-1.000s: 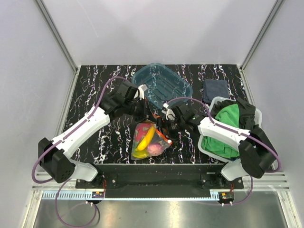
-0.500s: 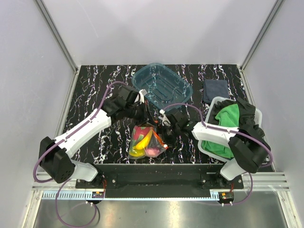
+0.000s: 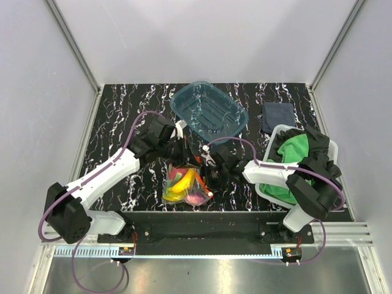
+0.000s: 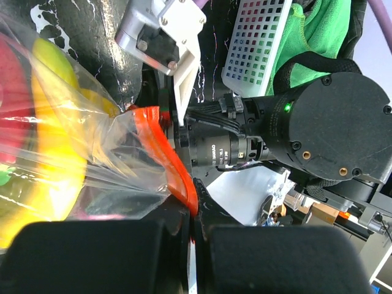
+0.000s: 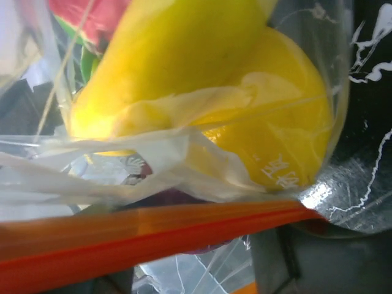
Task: Open the zip-top bag and remove the fake food
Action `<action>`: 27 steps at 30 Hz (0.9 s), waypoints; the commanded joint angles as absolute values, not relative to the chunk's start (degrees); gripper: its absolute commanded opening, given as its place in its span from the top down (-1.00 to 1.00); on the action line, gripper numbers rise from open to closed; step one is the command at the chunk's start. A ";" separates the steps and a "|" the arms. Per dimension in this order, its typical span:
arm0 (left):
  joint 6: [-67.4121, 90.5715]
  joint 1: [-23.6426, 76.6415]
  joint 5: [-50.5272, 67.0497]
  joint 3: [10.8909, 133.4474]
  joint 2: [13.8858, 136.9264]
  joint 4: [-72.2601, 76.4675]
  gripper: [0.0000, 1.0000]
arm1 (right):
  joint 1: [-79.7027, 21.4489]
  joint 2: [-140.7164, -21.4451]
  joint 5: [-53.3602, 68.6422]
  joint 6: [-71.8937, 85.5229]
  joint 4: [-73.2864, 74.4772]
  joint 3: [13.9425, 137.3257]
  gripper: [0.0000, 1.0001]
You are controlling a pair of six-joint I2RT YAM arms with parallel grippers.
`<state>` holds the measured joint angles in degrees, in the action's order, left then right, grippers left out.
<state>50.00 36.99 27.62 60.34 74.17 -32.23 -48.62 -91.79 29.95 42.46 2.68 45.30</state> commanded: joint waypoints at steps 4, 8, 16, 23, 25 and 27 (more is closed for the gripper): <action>48.00 36.74 26.55 58.80 69.79 -28.65 1.00 | -49.40 -86.31 26.37 42.63 6.76 46.75 0.46; 46.15 36.56 25.49 58.89 69.17 -31.11 1.00 | -49.39 -84.47 26.28 41.93 9.92 49.13 0.81; 45.09 36.65 25.84 58.89 68.20 -32.78 1.00 | -48.96 -83.41 26.18 40.43 12.75 51.59 0.65; 46.32 36.65 28.83 61.34 69.78 -31.11 1.00 | -49.04 -86.12 30.49 42.02 8.89 52.56 0.19; 46.14 36.56 29.00 62.40 70.75 -30.94 1.00 | -49.04 -86.83 32.60 41.31 7.48 50.20 0.13; 46.67 36.56 29.53 63.54 72.07 -30.41 1.00 | -49.13 -87.54 36.01 41.39 3.45 48.35 0.01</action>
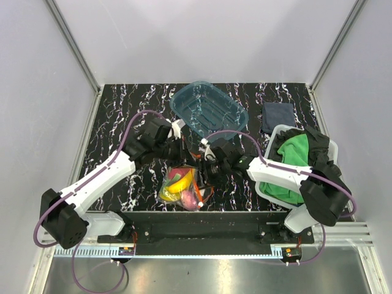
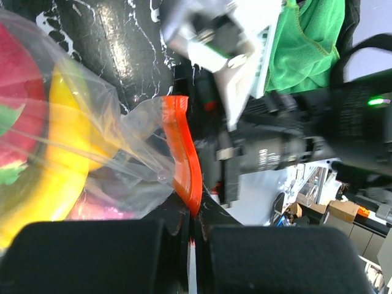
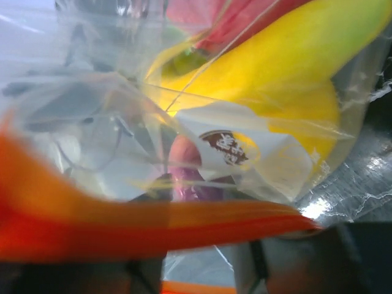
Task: Open the zip-top bag and remove the fake food
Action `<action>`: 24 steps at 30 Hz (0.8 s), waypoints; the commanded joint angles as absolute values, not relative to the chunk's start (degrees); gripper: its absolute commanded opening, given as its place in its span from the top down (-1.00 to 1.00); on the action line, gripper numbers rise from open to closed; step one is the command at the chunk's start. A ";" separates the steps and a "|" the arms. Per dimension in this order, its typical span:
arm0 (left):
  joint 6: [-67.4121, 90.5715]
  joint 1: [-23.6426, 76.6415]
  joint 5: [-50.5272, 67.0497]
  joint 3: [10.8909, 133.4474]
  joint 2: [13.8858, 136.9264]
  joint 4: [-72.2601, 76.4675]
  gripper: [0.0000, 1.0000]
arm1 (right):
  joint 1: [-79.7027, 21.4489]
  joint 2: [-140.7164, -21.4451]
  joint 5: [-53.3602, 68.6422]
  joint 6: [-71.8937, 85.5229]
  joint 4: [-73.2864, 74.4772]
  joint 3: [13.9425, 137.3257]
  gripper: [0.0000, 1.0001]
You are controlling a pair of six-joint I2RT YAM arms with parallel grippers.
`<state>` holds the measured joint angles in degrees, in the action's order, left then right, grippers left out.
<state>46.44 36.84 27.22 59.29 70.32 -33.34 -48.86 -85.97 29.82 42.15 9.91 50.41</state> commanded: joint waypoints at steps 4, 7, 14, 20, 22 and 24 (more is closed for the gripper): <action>48.07 36.56 31.37 65.39 73.30 -28.65 1.00 | -49.13 -86.75 38.14 40.78 0.53 45.35 -0.18; 48.43 36.65 31.73 66.62 73.91 -28.39 1.00 | -49.13 -86.48 39.63 39.11 0.53 44.74 -0.40; 50.09 36.65 32.70 64.17 74.18 -26.28 1.00 | -49.66 -87.71 44.11 39.81 -8.17 41.66 -0.68; 51.85 37.09 32.52 61.09 73.04 -24.43 1.00 | -50.89 -91.23 38.17 42.70 -10.46 43.94 -0.81; 52.21 37.44 32.43 60.38 72.86 -23.91 1.00 | -50.98 -91.49 34.56 45.59 -10.72 43.51 -0.82; 52.64 37.62 31.91 59.50 72.51 -23.82 1.00 | -51.06 -90.01 31.04 47.71 -13.87 41.67 -0.77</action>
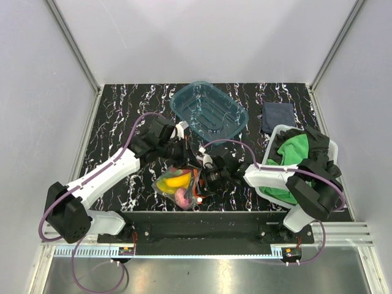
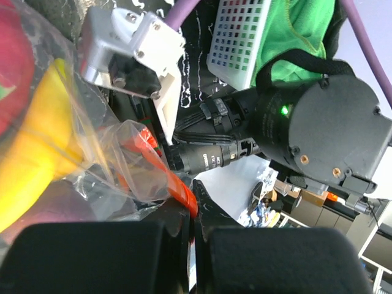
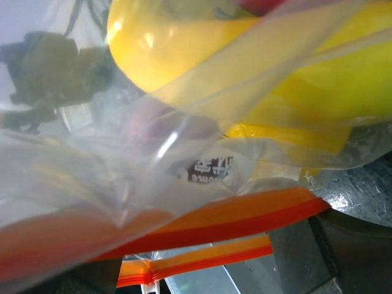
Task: Open the zip-top bag and remove the fake food
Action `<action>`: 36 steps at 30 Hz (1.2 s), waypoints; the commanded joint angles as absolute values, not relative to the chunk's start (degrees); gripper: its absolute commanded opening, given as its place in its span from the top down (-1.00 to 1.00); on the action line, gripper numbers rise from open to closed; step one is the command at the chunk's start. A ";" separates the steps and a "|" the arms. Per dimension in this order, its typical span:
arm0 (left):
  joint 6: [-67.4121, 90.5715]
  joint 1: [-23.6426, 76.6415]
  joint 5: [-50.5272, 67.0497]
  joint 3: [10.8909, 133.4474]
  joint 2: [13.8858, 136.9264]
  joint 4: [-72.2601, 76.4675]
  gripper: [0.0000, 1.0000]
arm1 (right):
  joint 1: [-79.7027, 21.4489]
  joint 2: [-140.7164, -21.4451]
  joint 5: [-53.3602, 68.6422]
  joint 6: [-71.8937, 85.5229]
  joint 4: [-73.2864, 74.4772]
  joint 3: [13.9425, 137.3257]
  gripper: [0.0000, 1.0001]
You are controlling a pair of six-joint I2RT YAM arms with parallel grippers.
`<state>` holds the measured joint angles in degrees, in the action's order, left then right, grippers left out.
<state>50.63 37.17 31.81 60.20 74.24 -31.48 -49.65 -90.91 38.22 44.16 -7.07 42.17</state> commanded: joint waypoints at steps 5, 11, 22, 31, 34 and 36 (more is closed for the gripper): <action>52.74 37.62 30.06 58.19 70.49 -23.99 1.00 | -50.98 -84.04 19.63 51.50 -11.27 38.50 -0.49; 48.44 37.62 26.64 59.85 69.35 -29.44 1.00 | -50.01 -74.81 6.16 49.13 7.28 38.85 -0.30; 46.23 37.62 29.18 64.42 72.86 -30.85 1.00 | -51.50 -78.12 26.27 43.16 -3.86 42.53 0.04; 48.60 38.93 29.62 63.99 72.86 -29.01 1.00 | -51.42 -85.60 23.38 43.86 -10.80 43.33 -0.06; 49.74 39.46 30.14 62.67 73.04 -27.34 1.00 | -51.50 -87.62 24.95 43.59 -15.10 41.41 -0.15; 50.10 39.90 30.41 62.32 73.56 -26.46 1.00 | -51.42 -89.03 26.45 44.38 -19.14 40.17 -0.22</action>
<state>48.34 38.85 27.86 62.24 73.23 -32.32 -51.03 -86.96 24.23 44.97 -9.52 41.01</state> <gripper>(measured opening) 0.012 0.584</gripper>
